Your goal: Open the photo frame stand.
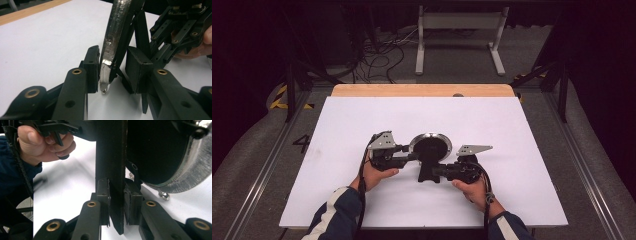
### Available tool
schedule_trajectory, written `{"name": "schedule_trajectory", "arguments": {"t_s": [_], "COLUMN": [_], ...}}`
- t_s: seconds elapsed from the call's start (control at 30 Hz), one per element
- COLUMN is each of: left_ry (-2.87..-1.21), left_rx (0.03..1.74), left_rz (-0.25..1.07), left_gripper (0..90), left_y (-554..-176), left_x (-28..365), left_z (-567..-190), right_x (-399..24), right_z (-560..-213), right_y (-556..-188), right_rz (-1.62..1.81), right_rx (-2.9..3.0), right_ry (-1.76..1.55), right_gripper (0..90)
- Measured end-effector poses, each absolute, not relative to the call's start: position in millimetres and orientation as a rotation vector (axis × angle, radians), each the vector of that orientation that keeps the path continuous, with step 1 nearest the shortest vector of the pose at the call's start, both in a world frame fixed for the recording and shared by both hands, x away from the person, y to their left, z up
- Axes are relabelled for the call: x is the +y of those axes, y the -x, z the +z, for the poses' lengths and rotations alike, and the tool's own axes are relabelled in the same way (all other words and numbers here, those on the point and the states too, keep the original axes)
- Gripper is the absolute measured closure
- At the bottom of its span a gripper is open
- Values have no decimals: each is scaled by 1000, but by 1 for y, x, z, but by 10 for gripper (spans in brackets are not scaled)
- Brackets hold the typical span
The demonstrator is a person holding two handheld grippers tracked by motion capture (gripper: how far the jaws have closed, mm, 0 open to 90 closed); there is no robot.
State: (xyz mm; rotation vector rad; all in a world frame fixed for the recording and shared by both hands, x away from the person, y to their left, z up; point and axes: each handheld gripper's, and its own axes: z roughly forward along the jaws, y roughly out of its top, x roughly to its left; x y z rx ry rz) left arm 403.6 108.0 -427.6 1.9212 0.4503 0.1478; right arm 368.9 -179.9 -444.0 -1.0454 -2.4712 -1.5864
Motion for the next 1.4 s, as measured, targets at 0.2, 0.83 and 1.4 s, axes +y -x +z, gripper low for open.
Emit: {"name": "schedule_trajectory", "arguments": {"t_s": [0.2, 0.83, 1.4], "left_ry": [-1916, -2067, -2111], "left_rx": [445, 419, 451], "left_rz": [89, 378, 545], "left_gripper": [671, 669, 702], "left_y": [-405, -392, -393], "left_x": [109, 89, 83], "left_z": [-437, -443, -443], "right_x": [-176, -178, -177], "right_z": [-444, -439, -440], "right_y": [-365, -360, -362], "right_rz": [-1556, -1563, -1505], "right_rx": [-2525, -2533, -2591], "right_ry": [1020, 1001, 1017], "right_gripper": [774, 771, 755]}}
